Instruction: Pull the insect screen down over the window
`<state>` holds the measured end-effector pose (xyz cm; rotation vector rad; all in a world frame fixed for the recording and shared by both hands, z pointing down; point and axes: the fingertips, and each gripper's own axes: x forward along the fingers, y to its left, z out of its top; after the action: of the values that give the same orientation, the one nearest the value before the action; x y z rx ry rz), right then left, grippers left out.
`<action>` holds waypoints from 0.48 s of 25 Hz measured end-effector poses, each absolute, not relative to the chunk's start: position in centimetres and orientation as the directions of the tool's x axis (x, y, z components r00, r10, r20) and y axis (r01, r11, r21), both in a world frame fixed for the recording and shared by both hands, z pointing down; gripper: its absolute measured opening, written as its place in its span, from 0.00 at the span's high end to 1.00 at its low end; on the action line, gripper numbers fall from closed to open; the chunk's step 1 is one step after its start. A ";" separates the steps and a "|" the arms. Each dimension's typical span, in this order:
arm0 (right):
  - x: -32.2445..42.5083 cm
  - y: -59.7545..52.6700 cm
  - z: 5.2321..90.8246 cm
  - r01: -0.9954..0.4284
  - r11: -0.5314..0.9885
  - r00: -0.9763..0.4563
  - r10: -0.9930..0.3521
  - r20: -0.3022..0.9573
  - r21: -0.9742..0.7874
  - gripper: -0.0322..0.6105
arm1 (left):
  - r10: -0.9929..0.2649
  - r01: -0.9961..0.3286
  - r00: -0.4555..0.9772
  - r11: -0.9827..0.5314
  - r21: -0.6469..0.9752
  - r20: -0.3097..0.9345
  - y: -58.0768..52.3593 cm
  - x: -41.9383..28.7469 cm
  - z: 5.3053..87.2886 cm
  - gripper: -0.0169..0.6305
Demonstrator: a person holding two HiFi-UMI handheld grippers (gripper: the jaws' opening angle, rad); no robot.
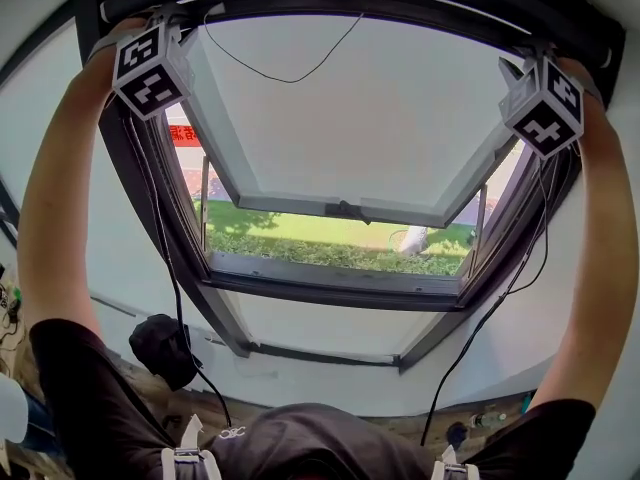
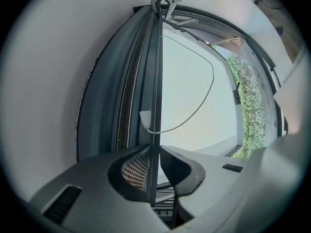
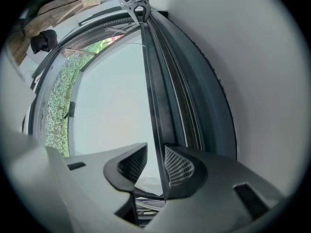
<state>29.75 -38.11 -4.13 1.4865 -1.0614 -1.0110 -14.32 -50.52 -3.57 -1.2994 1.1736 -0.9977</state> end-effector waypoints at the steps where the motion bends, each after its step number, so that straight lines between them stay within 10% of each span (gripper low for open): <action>1: 29.7 -38.1 -3.9 -0.112 -0.103 0.267 -0.961 -0.069 0.988 0.77 | -0.985 -0.087 0.166 0.043 -0.995 -0.057 -50.5 -14.3 -3.3 0.85; 12: 29.6 -38.1 -1.0 -0.158 0.007 0.241 -0.970 0.045 0.987 0.89 | -0.981 -0.070 0.174 -0.099 -0.993 0.085 -50.2 -14.2 0.7 0.89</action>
<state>29.60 -38.12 -0.97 1.4090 -1.1463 -0.9282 -14.17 -50.16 0.73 -1.4107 1.0917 -1.1094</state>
